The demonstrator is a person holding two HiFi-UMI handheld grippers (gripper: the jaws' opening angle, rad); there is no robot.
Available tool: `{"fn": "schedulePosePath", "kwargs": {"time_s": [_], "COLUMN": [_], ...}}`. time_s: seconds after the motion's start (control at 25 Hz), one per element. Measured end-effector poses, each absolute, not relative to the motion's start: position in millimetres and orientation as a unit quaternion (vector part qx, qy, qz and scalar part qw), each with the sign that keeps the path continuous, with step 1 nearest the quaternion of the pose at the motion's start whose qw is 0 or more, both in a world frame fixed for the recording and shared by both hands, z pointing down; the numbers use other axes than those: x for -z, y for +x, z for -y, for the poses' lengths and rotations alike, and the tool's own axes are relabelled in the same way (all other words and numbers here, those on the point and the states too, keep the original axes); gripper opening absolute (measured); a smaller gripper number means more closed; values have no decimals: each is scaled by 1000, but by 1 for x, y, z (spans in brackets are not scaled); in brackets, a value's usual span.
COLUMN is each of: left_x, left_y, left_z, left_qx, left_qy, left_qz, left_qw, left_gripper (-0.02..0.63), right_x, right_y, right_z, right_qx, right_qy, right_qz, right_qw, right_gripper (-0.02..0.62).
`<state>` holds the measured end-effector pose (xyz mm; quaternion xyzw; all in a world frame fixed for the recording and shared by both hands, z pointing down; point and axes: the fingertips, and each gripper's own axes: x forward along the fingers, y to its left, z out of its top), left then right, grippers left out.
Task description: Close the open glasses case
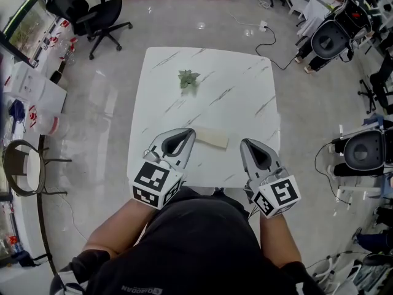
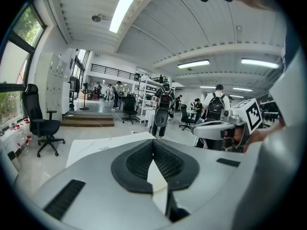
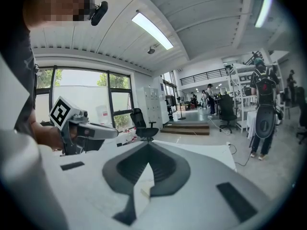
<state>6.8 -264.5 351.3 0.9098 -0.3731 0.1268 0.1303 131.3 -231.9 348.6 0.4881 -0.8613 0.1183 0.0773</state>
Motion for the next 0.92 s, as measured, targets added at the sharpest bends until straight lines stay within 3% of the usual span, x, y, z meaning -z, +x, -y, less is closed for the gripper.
{"fn": "schedulePosePath", "kwargs": {"time_s": [0.92], "left_x": [-367], "left_y": [9], "left_z": [265], "left_qx": [-131], "left_qy": [906], "left_qz": [371], "left_qw": [154], "left_gripper": [5], "right_x": [-358], "right_y": [129], "right_z": [235], "right_qx": [-132], "right_qy": [479], "right_qz": [864], "right_qw": [85], "right_gripper": [2]}}
